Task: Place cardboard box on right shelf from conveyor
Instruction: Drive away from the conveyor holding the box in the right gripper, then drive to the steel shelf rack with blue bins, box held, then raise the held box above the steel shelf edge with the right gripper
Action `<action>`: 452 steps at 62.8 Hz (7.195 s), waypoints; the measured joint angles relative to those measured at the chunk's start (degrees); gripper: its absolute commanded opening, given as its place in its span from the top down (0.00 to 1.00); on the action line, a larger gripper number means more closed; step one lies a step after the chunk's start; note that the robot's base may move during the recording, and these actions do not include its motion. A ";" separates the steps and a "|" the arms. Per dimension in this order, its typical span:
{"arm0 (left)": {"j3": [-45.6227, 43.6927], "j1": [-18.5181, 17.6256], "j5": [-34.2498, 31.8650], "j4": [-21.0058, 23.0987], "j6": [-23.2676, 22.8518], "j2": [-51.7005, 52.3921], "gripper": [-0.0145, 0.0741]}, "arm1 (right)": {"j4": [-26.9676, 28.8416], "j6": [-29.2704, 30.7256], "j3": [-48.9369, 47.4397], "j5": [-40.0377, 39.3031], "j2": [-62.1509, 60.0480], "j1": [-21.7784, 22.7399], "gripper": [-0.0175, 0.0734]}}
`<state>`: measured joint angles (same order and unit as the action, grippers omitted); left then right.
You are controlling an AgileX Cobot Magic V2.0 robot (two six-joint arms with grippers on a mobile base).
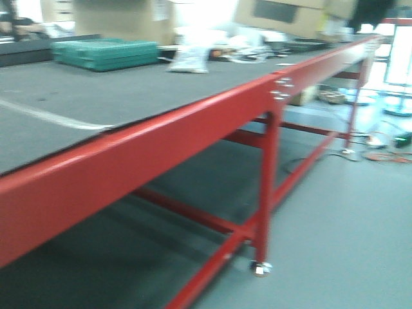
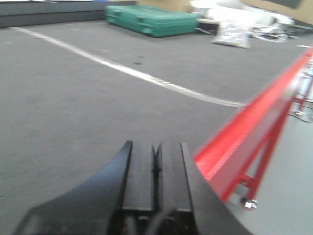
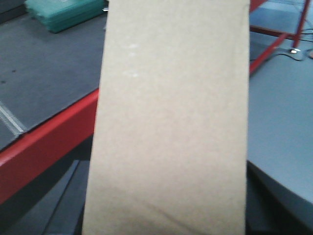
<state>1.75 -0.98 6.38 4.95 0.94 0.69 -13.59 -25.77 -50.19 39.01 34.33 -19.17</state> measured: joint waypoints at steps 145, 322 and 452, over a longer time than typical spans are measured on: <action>0.00 1.54 0.00 0.00 0.00 0.00 0.97 | -0.09 0.00 0.00 0.09 0.00 0.00 0.55; 0.00 1.54 0.00 0.00 0.00 0.00 0.97 | -0.09 0.00 0.12 0.21 0.00 0.00 0.55; 0.00 1.54 0.00 0.00 0.00 0.00 0.97 | -0.09 0.00 0.12 0.21 0.00 0.00 0.55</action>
<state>1.75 0.56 6.38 4.95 0.94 0.69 -13.69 -25.77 -50.07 39.22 34.33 -19.17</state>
